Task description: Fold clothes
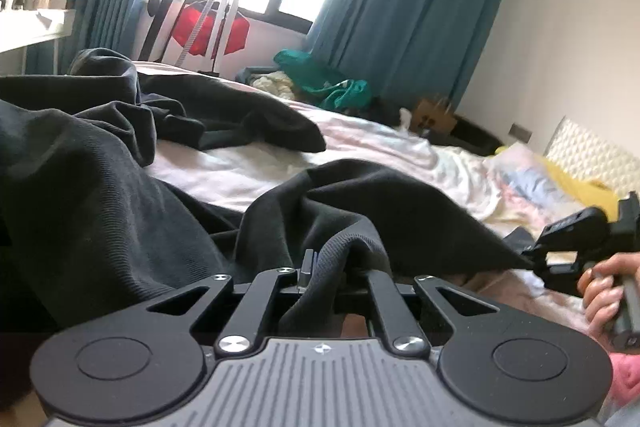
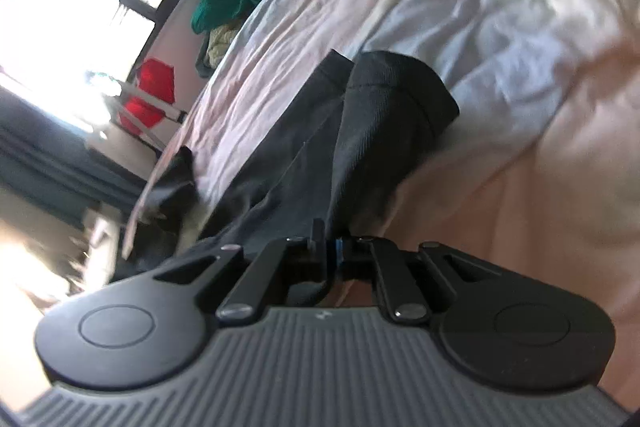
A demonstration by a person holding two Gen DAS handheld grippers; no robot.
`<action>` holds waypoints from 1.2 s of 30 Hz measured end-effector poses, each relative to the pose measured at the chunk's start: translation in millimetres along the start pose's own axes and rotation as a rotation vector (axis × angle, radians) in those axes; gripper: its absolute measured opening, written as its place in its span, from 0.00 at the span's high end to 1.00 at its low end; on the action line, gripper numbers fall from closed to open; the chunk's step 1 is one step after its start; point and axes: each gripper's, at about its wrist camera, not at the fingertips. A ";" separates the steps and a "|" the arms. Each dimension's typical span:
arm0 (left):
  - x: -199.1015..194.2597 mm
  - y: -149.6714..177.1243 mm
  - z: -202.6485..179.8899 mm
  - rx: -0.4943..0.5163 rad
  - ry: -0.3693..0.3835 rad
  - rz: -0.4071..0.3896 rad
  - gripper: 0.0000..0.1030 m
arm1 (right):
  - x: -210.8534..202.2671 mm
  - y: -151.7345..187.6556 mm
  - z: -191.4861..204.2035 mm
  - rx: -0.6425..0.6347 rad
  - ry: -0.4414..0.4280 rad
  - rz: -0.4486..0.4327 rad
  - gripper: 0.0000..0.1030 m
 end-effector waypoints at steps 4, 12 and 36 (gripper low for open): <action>4.0 -1.1 3.7 -0.010 -0.017 0.014 0.93 | 12.3 3.7 -11.5 0.100 -0.022 0.051 0.77; 14.4 3.7 5.6 -0.011 -0.055 0.029 0.92 | 24.6 7.7 -7.5 0.172 -0.009 0.045 0.39; 12.1 23.0 -59.8 0.182 0.076 0.070 0.77 | 28.3 -100.2 -80.9 0.114 0.159 -0.327 0.95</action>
Point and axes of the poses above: each gripper's, at about its wrist camera, not at the fingertips, and x roughly the way its jaws point, z to its left, y to its underside, and after that the axes turned 12 degrees about -z, right-handed
